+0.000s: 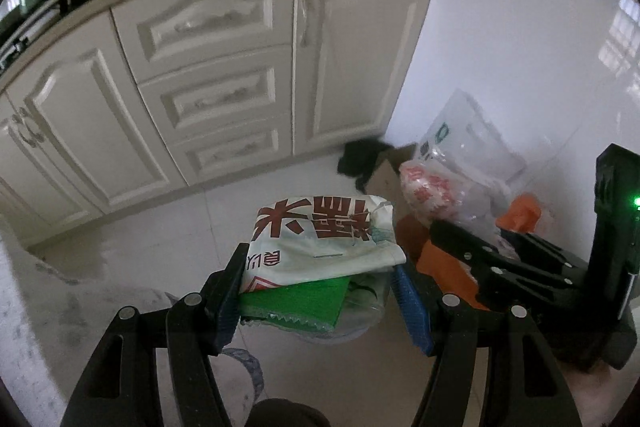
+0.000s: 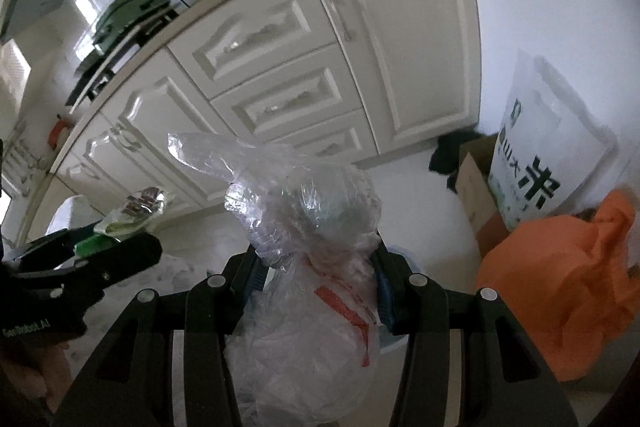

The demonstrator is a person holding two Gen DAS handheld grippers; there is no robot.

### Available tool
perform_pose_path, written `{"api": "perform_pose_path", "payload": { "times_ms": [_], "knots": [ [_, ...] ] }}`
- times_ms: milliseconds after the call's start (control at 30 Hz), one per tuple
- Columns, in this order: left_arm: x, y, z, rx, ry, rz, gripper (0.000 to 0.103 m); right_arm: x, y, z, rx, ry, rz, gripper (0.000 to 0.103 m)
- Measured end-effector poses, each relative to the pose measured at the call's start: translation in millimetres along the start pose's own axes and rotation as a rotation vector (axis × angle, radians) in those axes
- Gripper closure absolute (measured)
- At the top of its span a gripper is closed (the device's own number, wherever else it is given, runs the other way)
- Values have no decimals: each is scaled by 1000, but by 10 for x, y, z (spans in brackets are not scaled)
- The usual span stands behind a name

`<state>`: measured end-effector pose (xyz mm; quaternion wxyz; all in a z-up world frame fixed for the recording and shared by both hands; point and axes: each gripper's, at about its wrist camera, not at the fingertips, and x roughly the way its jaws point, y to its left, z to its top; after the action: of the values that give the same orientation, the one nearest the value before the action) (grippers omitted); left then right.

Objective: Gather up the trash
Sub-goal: 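Carry both items to the blue bin and open both grippers over it, then swing both grippers back toward the remaining trash on the table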

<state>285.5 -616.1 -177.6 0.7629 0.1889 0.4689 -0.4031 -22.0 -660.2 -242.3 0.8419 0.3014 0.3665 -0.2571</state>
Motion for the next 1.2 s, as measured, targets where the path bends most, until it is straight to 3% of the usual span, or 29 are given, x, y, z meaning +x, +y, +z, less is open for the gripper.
{"api": "perform_pose_path", "payload": {
  "times_ms": [167,267,500,600,833,1200],
  "knots": [
    [547,-58,237,-4,110,10,37,388,-196,-32,65,76,19,50],
    [831,-44,322,-20,164,46,16,581,-311,-81,104,114,8,29],
    [945,-98,416,-14,152,98,7,584,-383,-196,126,128,-22,6],
    [814,-132,417,-20,113,120,4,502,-349,-198,120,114,-39,1],
    [271,-216,262,-29,-1,125,2,188,-171,-187,103,76,-54,0],
    [-1317,-28,-813,-71,-234,119,1,-544,541,-182,17,-31,-15,0]
  ]
}}
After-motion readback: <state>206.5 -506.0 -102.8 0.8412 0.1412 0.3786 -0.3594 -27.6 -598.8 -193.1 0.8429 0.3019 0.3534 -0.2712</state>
